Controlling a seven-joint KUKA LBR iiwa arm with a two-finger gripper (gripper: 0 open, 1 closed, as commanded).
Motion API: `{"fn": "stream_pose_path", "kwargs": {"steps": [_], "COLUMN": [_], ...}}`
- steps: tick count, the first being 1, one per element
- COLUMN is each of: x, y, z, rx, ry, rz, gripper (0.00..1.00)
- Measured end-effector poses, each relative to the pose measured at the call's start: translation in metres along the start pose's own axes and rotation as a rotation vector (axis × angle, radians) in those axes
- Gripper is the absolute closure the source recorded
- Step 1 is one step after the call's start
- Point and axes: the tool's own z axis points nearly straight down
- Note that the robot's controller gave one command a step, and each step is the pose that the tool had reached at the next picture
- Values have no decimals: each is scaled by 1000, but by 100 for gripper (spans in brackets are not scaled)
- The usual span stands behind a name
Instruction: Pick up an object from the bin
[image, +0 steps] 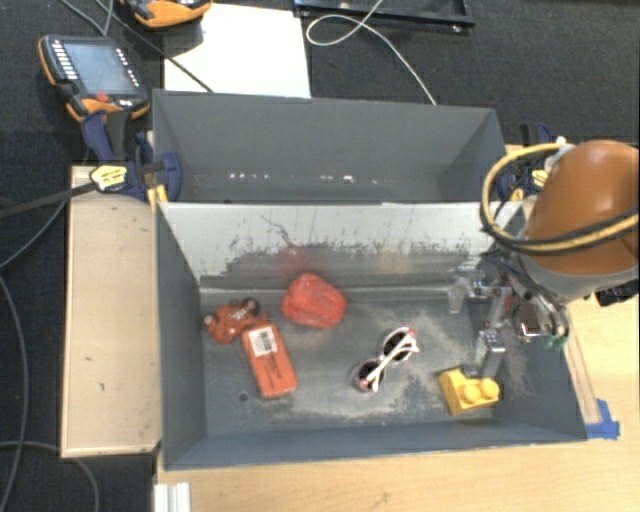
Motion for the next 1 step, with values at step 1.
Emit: {"fn": "stream_pose_path", "kwargs": {"steps": [1], "x": [-2], "y": [0], "z": [-5], "rx": [1], "ry": [-9], "rz": [-4], "gripper": [0]}}
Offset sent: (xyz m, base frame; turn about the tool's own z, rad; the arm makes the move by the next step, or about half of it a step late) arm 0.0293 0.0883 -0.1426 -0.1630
